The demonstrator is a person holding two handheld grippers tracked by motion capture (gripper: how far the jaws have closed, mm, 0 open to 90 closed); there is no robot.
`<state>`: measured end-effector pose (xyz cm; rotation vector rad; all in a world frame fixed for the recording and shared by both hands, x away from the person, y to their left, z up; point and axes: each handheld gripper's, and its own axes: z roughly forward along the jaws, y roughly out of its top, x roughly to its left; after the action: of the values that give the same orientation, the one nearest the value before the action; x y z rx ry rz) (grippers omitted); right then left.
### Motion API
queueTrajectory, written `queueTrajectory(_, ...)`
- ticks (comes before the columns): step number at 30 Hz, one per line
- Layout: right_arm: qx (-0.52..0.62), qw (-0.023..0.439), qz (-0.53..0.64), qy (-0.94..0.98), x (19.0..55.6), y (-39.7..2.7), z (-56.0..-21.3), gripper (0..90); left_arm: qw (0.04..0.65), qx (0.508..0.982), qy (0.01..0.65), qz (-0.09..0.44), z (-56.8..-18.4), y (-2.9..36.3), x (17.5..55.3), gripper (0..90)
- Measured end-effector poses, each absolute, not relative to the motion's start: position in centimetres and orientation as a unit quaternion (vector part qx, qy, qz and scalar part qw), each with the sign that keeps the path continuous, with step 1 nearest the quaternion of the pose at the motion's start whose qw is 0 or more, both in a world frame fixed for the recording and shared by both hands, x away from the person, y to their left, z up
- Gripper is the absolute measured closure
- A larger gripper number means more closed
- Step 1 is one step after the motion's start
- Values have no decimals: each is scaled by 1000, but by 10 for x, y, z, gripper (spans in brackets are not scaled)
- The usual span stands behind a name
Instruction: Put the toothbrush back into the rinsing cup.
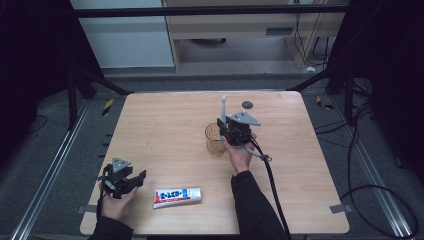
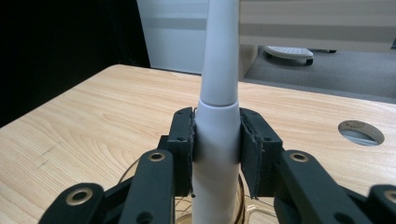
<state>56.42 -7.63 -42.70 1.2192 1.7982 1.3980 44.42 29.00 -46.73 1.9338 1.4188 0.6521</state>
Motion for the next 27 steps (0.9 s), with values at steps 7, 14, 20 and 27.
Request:
queueTrajectory(7,458,268,507,679,565,-76,-430,676,326,731,546,247,-467,293,443,443)
queueTrajectory(14,452,267,509,682,560,-78,-430,672,324,738,543,237,-470,289,446,437)
queueTrajectory(20,449,261,505,689,556,-79,-429,667,322,738,543,239,-470,288,445,428)
queueTrajectory(27,449,251,500,696,554,-80,-427,662,322,738,543,239,-470,288,444,426)
